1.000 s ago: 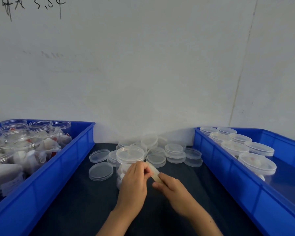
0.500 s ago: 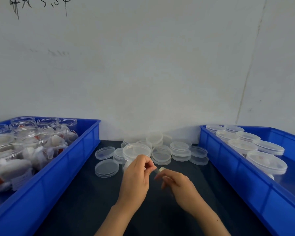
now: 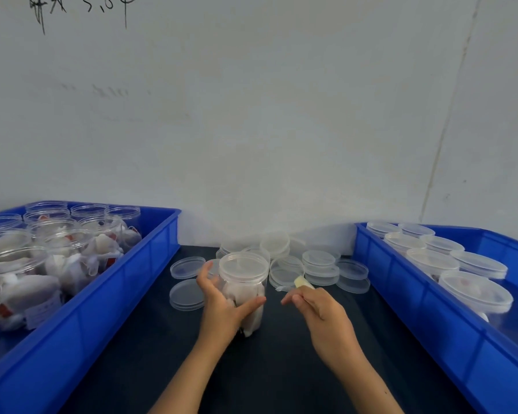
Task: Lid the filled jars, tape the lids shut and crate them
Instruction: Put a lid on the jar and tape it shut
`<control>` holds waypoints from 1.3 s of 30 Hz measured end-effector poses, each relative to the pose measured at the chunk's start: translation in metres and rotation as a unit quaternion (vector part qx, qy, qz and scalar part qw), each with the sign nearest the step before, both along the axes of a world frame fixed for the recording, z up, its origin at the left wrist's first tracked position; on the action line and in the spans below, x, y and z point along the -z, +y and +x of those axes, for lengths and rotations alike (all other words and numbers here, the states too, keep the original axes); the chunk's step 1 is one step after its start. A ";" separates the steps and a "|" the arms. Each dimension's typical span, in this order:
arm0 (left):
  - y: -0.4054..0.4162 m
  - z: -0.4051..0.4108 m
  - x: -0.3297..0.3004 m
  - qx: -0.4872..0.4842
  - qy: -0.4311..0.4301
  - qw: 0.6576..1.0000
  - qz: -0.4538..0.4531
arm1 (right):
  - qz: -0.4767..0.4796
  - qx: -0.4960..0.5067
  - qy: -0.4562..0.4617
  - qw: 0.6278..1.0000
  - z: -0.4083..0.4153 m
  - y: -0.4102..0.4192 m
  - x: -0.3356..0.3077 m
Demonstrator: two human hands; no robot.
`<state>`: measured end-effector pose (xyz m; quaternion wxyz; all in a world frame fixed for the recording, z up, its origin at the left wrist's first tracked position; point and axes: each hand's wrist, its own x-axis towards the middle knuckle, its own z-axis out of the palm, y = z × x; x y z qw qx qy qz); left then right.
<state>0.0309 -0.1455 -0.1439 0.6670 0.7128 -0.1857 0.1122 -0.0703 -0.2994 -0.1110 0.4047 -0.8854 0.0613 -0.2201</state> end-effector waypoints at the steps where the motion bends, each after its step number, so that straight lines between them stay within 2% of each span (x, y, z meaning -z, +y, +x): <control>1: -0.001 0.003 0.003 0.019 0.008 1.000 0.004 | 0.001 -0.003 0.004 1.000 0.000 0.000 -0.001; 4: -0.001 0.007 0.010 0.019 -0.002 1.000 0.022 | -0.013 0.007 0.010 1.000 -0.001 -0.001 -0.003; 8: 0.004 -0.005 -0.001 0.081 0.007 0.996 0.040 | -0.017 0.026 -0.014 0.999 -0.005 -0.004 -0.012; 12: 0.003 -0.020 -0.013 0.092 -0.059 0.980 0.167 | -0.023 0.016 -0.015 0.999 -0.009 -0.002 -0.019; 14: 0.003 -0.022 -0.016 0.094 -0.081 0.975 0.186 | -0.018 0.011 -0.008 1.000 -0.011 -0.002 -0.021; 18: 0.001 -0.028 -0.019 0.079 -0.104 0.973 0.191 | -0.022 0.013 -0.005 1.000 -0.012 -0.004 -0.023; 26: -0.009 -0.034 -0.019 0.131 -0.083 0.981 0.116 | -0.011 0.005 0.003 1.000 -0.012 0.002 -0.025; 39: -0.010 -0.039 -0.020 0.087 -0.083 0.984 0.132 | -0.009 0.043 -0.004 0.999 -0.010 0.008 -0.024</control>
